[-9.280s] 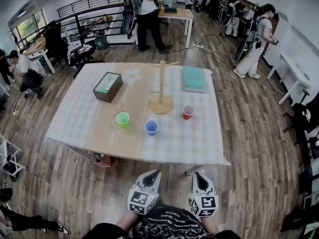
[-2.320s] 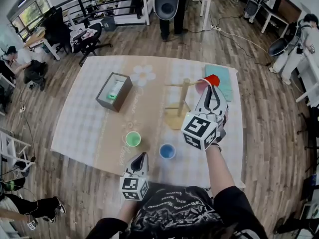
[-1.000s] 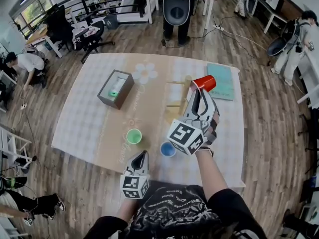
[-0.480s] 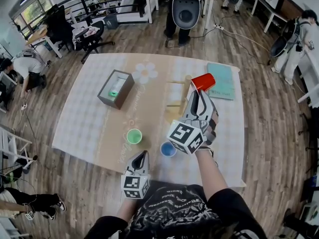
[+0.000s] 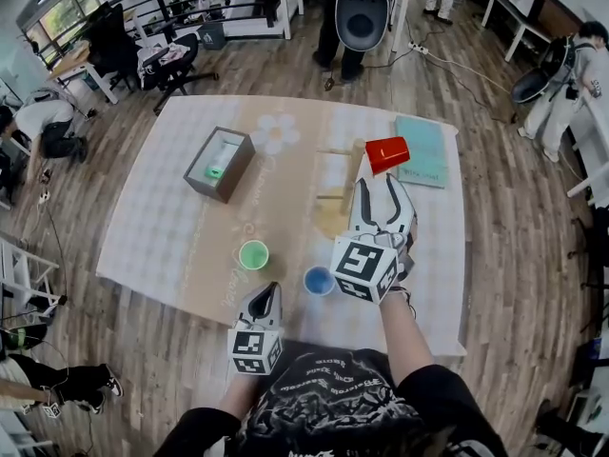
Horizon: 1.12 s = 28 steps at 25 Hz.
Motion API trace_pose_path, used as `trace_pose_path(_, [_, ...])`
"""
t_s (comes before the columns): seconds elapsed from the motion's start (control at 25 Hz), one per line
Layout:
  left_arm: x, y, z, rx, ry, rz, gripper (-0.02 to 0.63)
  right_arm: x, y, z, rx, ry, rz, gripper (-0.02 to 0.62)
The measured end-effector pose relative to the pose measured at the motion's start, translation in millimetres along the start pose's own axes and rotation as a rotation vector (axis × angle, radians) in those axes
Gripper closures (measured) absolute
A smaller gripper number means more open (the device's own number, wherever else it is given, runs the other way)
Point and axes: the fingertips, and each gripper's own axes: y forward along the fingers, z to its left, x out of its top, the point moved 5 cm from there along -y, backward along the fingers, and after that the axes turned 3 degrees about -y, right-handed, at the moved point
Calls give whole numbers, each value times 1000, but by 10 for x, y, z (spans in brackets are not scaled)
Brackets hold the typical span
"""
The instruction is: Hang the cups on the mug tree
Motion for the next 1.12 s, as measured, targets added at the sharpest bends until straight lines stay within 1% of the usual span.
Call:
trace_pose_path(0.12, [-1,2,67,24,-32,-8,586,-112,-124,25,53,59,5,414])
trace_pose_path(0.16, [-1,0,97,34,-47,-12,586,-172,-163,36,70,80,6,426])
trace_pose_path(0.28, [3,-37,191,74,-99,-24,584,-382,-290,31,94,116,25,497])
trace_pose_path(0.36, [-6,-56,262,102,-141,-25,584,-551,-354,9,104,143,58,567])
trace_pose_path(0.44, [-22,-46,348,123,-195,-23,584,-738,-383,15,138,166,100,585])
trace_pose_path(0.52, [-49,-35,447,144,-255,-17,583,-932,-410,58,197,174,143,586])
trace_pose_path(0.6, [-71,-33,548,171,-294,-7,581,-1122,-476,84,250,189,181,586])
trace_pose_path(0.68, [-63,-23,672,208,-323,2,548,-1313,-557,84,274,204,218,588])
trace_pose_path(0.8, [-22,41,930,263,-414,10,545,-1622,-649,108,286,197,288,586])
trace_pose_path(0.84, [-18,84,1013,264,-458,21,534,-1718,-679,110,285,191,313,586])
trace_pose_path(0.92, [-28,187,1142,243,-553,55,456,-1876,-738,95,278,183,355,587])
trace_pose_path(0.96, [-36,237,1185,229,-598,72,437,-1937,-763,80,274,184,370,586])
trace_pose_path(1.04, [-61,323,1242,212,-669,108,430,-2038,-808,45,265,188,395,586])
trace_pose_path(1.12, [-96,388,1266,206,-704,148,423,-2126,-851,10,257,190,415,586])
